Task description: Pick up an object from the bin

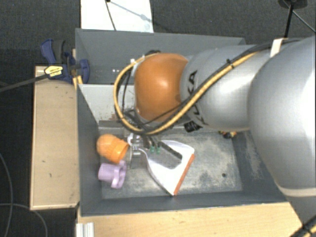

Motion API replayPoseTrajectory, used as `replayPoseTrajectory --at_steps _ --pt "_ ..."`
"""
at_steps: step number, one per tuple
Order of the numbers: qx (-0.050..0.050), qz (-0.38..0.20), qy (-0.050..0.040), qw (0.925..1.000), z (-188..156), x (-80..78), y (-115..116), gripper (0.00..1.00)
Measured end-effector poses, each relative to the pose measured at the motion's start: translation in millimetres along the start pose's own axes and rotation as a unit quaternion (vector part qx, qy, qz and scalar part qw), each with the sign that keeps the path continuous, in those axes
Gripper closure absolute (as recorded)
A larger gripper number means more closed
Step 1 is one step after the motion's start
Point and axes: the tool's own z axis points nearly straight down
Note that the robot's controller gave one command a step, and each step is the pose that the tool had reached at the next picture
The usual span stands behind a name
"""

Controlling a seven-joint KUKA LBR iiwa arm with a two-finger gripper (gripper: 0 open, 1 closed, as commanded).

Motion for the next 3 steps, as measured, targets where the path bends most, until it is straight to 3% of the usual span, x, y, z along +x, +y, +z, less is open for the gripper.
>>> replayPoseTrajectory --at_steps 1,2,3 --pt "-0.001 0.002 -0.0038 1.0 -4.6 -2.1 -0.9 0.0" --pt "-0.001 -0.031 -0.0072 0.9995 23.5 5.6 -7.1 0.0" --pt "0.0 -0.019 -0.0029 0.9998 55.5 3.7 -20.3 0.0"
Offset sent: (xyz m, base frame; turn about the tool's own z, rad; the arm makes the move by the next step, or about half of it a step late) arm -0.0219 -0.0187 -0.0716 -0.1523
